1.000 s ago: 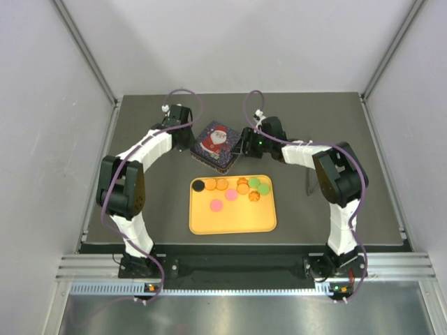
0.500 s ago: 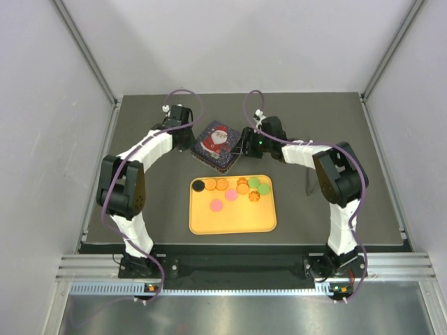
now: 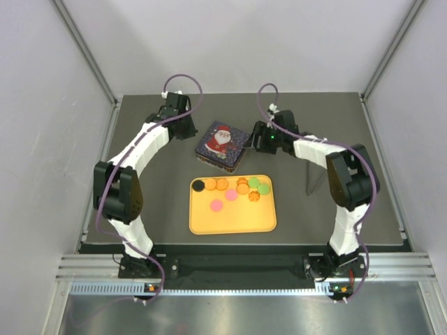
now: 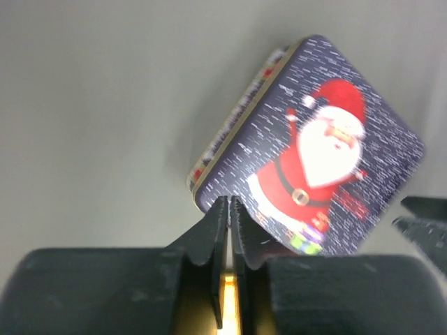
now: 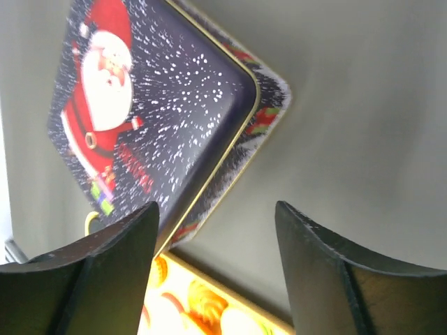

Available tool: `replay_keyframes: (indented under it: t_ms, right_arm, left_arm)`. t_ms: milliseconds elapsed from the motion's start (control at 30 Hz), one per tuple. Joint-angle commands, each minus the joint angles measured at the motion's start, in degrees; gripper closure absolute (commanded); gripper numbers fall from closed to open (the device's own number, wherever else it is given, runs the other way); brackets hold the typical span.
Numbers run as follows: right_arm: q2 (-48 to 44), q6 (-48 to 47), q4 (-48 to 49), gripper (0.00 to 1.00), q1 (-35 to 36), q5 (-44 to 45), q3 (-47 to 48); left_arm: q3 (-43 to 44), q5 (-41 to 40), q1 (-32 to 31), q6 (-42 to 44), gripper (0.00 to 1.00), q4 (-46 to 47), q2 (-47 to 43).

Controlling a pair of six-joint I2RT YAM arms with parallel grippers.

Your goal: Pack the cookies

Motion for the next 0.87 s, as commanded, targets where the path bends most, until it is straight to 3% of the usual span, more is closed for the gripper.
replay_keyframes:
  t_ms: [0,67,100,133,200,333,500,633,833]
  right_arm:
    - [-10.22,-1.88,-0.31,0.32,-0.68,2.01,-1.75]
    - [-13.93,-2.14,0.57,0.25,-0.68,2.71,-5.79]
    - [-18.12,-2.06,2.67,0.22,-0.77,3.15,-7.46]
    - [-20.25,-1.97,3.21,0.01,-1.03,3.24,-10.69]
    - [-26.82,-1.88,4.26,0.0,-1.21,3.33,-13.78]
    - [-39.85,-2.58,3.66,0.0,-1.39,7.62,-23.87]
    - [-55.39,-5.04,-3.71,0.0,-1.39,14.3,-29.7]
    - [-59.38,-7.5,-9.35,0.0,-1.47,18.88,-31.02]
    - [-60.88,-8.74,-9.97,0.0,-1.47,19.85,-31.91]
  left_arm:
    - [-0.4,2.1,-2.11,1.3,0.81,-1.27,-7.68]
    - [-4.43,2.88,-3.25,1.56,0.71,-0.75,-12.51]
    - [-5.93,3.24,-3.61,1.74,0.61,-0.4,-14.37]
    - [-7.34,3.42,-3.96,2.09,0.55,0.04,-16.21]
    - [-11.91,3.59,-4.58,2.27,0.47,0.48,-21.58]
    - [-18.24,6.14,-4.93,3.58,0.46,-1.08,-29.31]
    - [-27.56,5.44,-5.02,5.78,0.43,0.05,-41.09]
    - [-32.05,5.35,-5.02,7.01,0.41,1.28,-45.67]
    - [-34.95,5.26,-4.93,7.36,0.41,1.28,-48.31]
